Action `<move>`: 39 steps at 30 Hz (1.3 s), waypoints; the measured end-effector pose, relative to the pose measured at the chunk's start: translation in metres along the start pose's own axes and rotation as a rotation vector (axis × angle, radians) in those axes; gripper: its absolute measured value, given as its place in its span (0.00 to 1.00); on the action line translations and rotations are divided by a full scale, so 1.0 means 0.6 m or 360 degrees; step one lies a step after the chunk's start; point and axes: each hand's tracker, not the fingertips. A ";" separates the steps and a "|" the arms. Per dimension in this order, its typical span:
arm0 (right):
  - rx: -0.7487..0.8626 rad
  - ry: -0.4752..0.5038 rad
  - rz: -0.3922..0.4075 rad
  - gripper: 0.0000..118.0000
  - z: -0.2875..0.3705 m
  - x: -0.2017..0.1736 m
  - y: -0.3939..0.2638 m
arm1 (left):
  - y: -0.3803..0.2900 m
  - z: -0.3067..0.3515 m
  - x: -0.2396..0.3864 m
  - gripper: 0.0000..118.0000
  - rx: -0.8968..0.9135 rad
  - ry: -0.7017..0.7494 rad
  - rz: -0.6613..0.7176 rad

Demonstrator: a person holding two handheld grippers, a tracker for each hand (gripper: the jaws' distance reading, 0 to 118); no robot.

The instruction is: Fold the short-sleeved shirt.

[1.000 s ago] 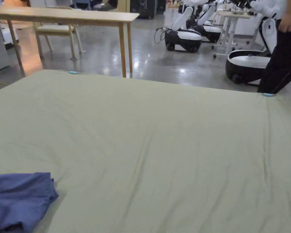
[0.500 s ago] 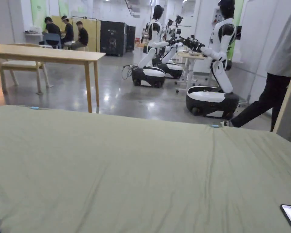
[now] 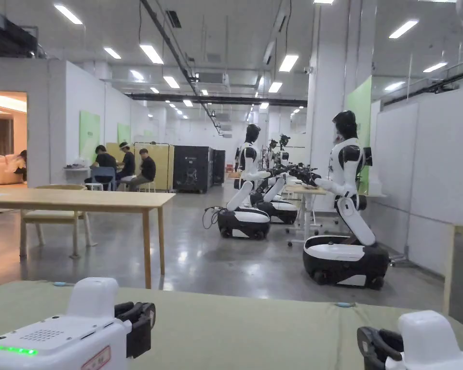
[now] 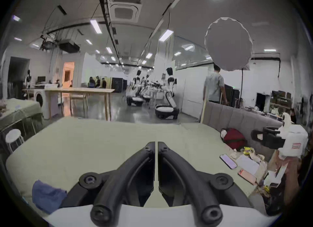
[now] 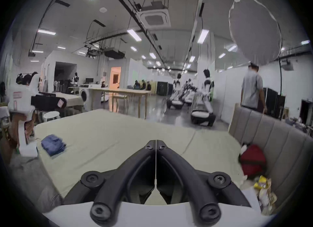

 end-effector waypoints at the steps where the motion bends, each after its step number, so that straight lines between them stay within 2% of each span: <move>1: 0.0034 -0.0038 -0.0010 0.01 -0.025 0.005 0.018 | 0.008 -0.021 0.008 0.01 0.0022 0.0057 0.0037; 4: 0.0058 -0.0119 -0.0044 0.01 -0.108 0.021 0.068 | 0.034 -0.090 0.039 0.01 0.0082 0.0248 -0.0042; 6: 0.0023 -0.0303 0.0025 0.01 -0.166 0.025 0.095 | 0.046 -0.134 0.048 0.01 0.0270 0.0445 -0.0102; 7: 0.0014 -0.0387 0.0035 0.01 -0.193 0.029 0.102 | 0.053 -0.161 0.052 0.00 0.0300 0.0559 -0.0221; 9: -0.0056 -0.0410 0.0008 0.01 -0.228 0.036 0.106 | 0.056 -0.196 0.052 0.00 0.0303 0.0652 -0.0338; 11: -0.0063 -0.0362 -0.0037 0.01 -0.234 0.041 0.100 | 0.059 -0.224 0.043 0.00 0.0161 0.0584 -0.0339; 18: -0.0035 -0.0272 -0.0122 0.01 -0.228 0.037 0.074 | 0.049 -0.231 0.025 0.00 0.0073 0.0438 -0.0084; 23: 0.0002 -0.0288 -0.0123 0.02 -0.217 0.038 0.072 | 0.051 -0.227 0.041 0.01 0.0117 0.0430 -0.0167; 24: 0.0008 -0.0281 -0.0125 0.07 -0.212 0.036 0.075 | 0.052 -0.227 0.045 0.07 0.0120 0.0416 -0.0167; 25: 0.0017 -0.0271 -0.0126 0.18 -0.209 0.035 0.076 | 0.053 -0.228 0.048 0.17 0.0114 0.0413 -0.0166; 26: 0.0024 -0.0268 -0.0132 0.43 -0.207 0.035 0.077 | 0.055 -0.223 0.046 0.47 0.0115 0.0411 -0.0155; 27: 0.0035 -0.0266 -0.0148 0.67 -0.204 0.036 0.078 | 0.056 -0.227 0.048 0.82 0.0098 0.0426 -0.0138; 28: 0.0057 -0.0271 -0.0169 0.91 -0.203 0.036 0.078 | 0.055 -0.230 0.049 1.00 0.0062 0.0451 -0.0115; 29: 0.0066 -0.0280 -0.0185 1.00 -0.204 0.037 0.078 | 0.048 -0.221 0.047 1.00 0.0086 0.0474 -0.0035; 30: 0.0204 -0.0317 -0.0197 1.00 -0.189 0.036 0.076 | 0.062 -0.224 0.041 1.00 0.0116 0.0469 -0.0080; 33: 0.0090 -0.0398 -0.0162 1.00 -0.195 0.032 0.077 | 0.071 -0.226 0.044 1.00 0.0091 0.0451 -0.0115; 37: -0.0127 -0.0366 -0.0259 1.00 -0.192 0.034 0.097 | 0.066 -0.220 0.040 1.00 0.0078 0.0451 -0.0168; 39: -0.0107 -0.0397 -0.0245 1.00 -0.183 0.031 0.100 | 0.062 -0.220 0.039 1.00 0.0076 0.0452 -0.0159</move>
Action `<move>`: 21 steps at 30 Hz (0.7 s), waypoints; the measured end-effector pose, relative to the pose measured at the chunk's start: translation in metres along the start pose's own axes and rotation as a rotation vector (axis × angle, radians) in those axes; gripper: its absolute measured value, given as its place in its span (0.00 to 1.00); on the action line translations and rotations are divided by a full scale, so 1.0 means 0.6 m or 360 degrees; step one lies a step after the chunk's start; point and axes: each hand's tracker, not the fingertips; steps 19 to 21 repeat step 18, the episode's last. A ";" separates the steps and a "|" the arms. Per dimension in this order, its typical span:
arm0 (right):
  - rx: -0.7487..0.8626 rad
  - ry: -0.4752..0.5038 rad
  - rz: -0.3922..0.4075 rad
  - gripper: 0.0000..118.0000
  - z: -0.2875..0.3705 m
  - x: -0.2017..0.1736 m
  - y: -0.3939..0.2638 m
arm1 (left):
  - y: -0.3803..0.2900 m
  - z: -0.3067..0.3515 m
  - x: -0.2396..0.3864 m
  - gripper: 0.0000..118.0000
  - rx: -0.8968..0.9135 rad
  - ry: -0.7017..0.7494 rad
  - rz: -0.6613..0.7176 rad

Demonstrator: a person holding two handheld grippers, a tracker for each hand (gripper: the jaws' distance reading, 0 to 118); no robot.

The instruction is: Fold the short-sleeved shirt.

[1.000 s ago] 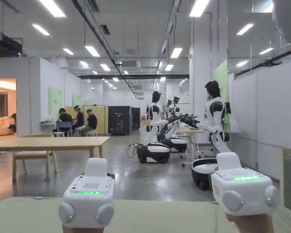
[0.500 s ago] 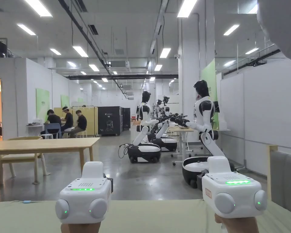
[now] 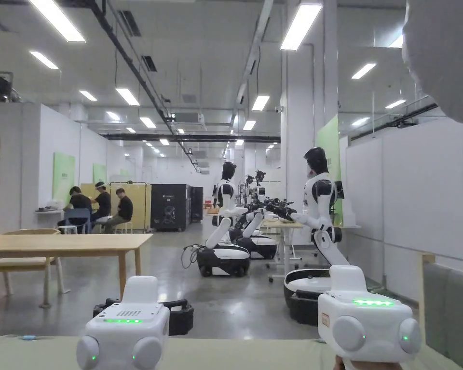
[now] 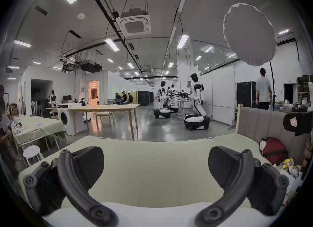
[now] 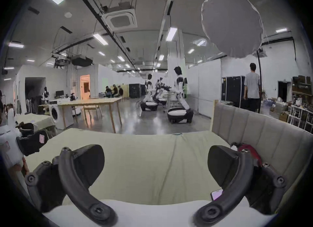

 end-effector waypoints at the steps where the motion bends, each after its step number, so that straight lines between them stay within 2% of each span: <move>1: 0.0031 -0.0038 0.0001 1.00 0.002 0.000 0.004 | 0.003 0.000 -0.003 1.00 -0.0001 -0.0015 0.0016; 3: 0.0109 -0.0055 -0.0031 1.00 0.010 0.005 0.003 | 0.001 0.003 -0.006 1.00 -0.0007 -0.0027 0.0033; 6: 0.0074 0.0006 -0.0096 1.00 0.012 0.016 0.013 | 0.005 0.006 -0.006 1.00 0.0001 -0.0023 0.0001; 8: 0.0099 -0.0006 -0.0105 1.00 0.017 0.016 0.011 | 0.004 0.007 -0.004 1.00 0.0002 -0.0017 -0.0025; 13: 0.0207 -0.0079 -0.0011 1.00 0.018 0.000 0.010 | 0.003 0.009 0.000 1.00 -0.0008 -0.0015 -0.0021; 17: 0.0170 -0.0159 0.0005 1.00 0.016 -0.011 0.007 | 0.000 0.013 0.003 1.00 -0.0004 -0.0013 -0.0020; 21: 0.0153 -0.0168 -0.0011 1.00 0.017 -0.013 0.006 | 0.001 0.013 0.005 1.00 0.0004 -0.0006 -0.0024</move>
